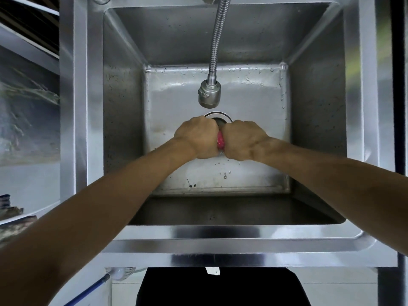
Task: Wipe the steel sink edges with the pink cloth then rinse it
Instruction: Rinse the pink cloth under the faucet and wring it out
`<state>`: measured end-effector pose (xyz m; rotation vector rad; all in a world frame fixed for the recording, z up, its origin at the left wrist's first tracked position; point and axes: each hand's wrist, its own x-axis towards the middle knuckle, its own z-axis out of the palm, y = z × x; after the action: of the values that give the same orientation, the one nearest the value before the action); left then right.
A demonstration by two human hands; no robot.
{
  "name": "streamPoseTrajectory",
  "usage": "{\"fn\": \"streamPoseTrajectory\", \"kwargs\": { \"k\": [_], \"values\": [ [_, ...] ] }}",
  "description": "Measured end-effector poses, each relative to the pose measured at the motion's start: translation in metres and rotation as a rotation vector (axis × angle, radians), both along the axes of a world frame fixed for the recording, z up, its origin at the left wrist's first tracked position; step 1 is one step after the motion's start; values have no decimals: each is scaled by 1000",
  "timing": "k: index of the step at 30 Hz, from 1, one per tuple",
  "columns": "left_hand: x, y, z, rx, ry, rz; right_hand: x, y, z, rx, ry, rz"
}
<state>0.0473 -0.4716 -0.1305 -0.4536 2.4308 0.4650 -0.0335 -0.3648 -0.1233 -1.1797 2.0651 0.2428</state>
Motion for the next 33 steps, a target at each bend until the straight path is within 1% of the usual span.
{"fn": "streamPoseTrajectory", "kwargs": {
  "k": [3,6,9,12,15,17,18,19,20,22,23,25,26,28,29,30,31,32,33],
  "values": [
    [-1,1,-4,120,-97,150,0,2,-3,-76,85,128],
    [-5,-1,-4,234,-225,206,-1,5,-6,-154,116,168],
    [-10,-5,-2,318,-296,219,0,5,-10,-183,143,161],
    [-10,-13,-2,440,-360,186,-1,4,-8,-154,68,153],
    [-5,-26,3,665,-454,293,-2,6,-2,-216,71,149],
    [-4,-34,7,701,-470,299,0,6,0,-238,35,105],
    [-5,-36,8,668,-466,259,-1,7,4,-212,-49,57],
    [-6,-37,9,596,-430,187,-5,6,8,-161,-174,-19],
    [-8,-36,10,484,-358,85,-13,5,14,-111,-326,-114],
    [-7,-35,12,229,-129,-122,-39,6,20,-26,-640,-297],
    [-4,-36,12,131,1,-189,-51,8,19,10,-793,-384],
    [2,-36,7,25,292,-274,-67,14,9,114,-1061,-535],
    [5,-36,4,-22,423,-327,-69,17,2,184,-1179,-573],
    [9,-36,2,-117,618,-444,-60,20,-13,293,-1414,-543],
    [11,-37,1,-165,664,-503,-53,19,-19,302,-1489,-522],
    [13,-38,-1,-213,691,-553,-45,16,-21,283,-1519,-517],
    [15,-39,-1,-251,701,-601,-37,13,-20,266,-1498,-515],
    [17,-40,0,-269,670,-626,-30,9,-15,261,-1446,-520],
    [19,-40,3,-257,601,-626,-24,5,-13,250,-1342,-528]
  ]
}}
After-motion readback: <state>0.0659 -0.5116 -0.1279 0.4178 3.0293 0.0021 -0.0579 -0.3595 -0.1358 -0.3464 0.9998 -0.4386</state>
